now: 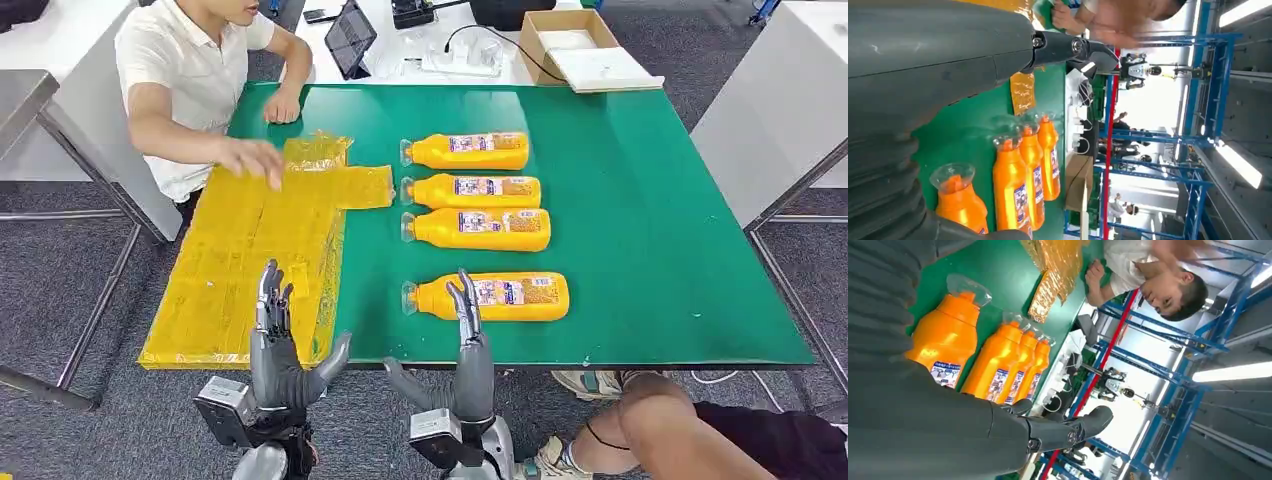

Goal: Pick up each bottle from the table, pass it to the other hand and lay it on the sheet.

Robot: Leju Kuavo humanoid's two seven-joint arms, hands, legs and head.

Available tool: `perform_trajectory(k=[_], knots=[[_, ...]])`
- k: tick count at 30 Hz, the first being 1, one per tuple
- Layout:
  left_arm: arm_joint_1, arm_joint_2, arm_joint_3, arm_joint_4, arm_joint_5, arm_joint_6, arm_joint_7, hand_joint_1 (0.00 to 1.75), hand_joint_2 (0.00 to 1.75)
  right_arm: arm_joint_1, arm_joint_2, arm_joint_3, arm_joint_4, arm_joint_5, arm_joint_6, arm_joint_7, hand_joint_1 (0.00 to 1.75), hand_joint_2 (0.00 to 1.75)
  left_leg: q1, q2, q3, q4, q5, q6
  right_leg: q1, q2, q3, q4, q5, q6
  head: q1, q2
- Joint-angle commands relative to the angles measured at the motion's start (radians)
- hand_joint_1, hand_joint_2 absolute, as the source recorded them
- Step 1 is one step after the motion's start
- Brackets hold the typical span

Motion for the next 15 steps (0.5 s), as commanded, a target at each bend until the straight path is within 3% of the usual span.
perform_trajectory(k=[1,15], knots=[[-0.021,0.012,-0.006,0.035,0.009,-0.005,-0.032,0.0,1.75,0.021,0.008,-0.047,-0.023,0.026,-0.065,-0.031,0.0,1.75,0.0,0.0,0.004,-0.001,-0.001,-0.001,0.0,-0.001,0.004,-0.001,-0.002,-0.001,0.0,0.0],[-0.027,0.02,-0.011,0.023,0.0,-0.004,-0.032,0.0,1.75,0.031,0.02,-0.092,-0.089,0.074,-0.065,-0.031,0.0,1.75,0.0,0.0,0.005,-0.001,-0.002,-0.001,0.001,-0.001,0.005,0.0,-0.003,-0.002,0.0,0.0]])
